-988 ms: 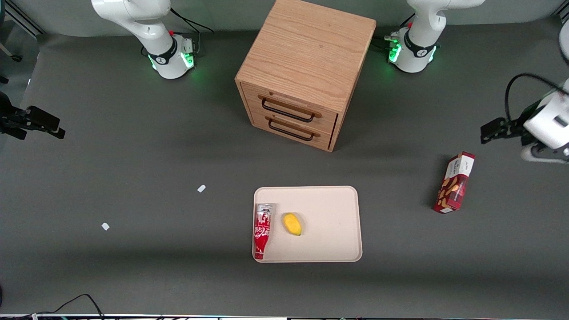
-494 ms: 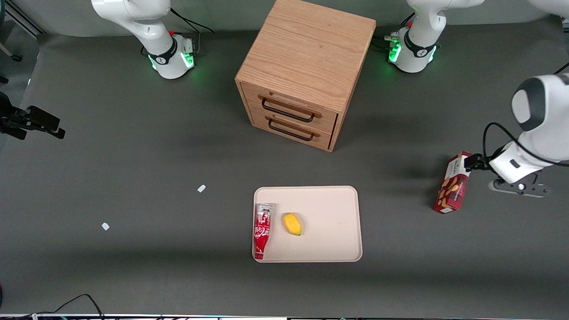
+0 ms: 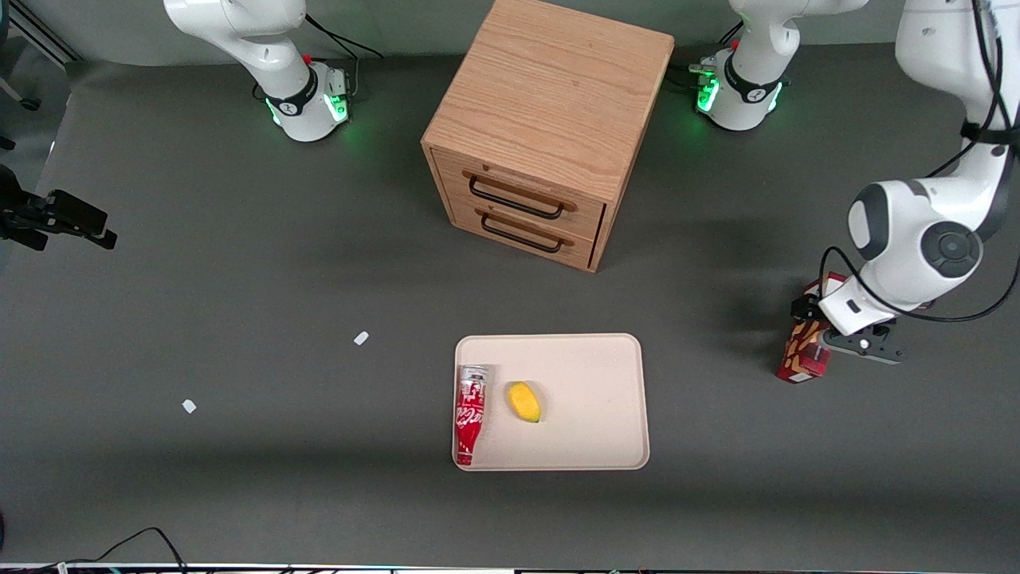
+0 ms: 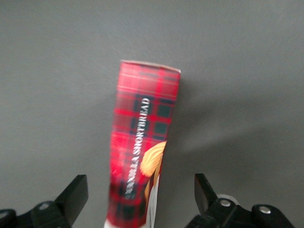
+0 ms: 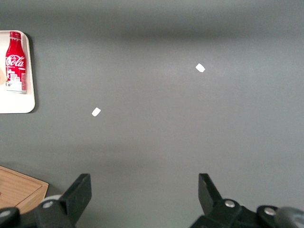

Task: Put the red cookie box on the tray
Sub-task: 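Close the left gripper on the cookie box's end and lift it upright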

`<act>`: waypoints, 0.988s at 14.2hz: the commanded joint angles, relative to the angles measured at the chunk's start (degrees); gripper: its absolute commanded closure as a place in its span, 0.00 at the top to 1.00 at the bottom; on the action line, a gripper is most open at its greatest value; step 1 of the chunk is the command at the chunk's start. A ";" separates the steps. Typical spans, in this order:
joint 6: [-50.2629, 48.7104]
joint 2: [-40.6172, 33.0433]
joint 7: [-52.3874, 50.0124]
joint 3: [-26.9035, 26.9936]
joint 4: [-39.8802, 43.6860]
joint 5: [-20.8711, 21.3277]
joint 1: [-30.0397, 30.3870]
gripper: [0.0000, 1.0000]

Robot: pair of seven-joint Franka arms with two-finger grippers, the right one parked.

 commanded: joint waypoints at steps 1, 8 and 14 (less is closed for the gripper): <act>0.98 1.08 1.46 0.00 -0.18 0.70 -0.05 0.99; -0.34 1.43 1.02 0.00 0.44 0.62 -0.22 0.00; -4.79 -0.67 0.93 0.00 2.71 0.00 -0.05 0.00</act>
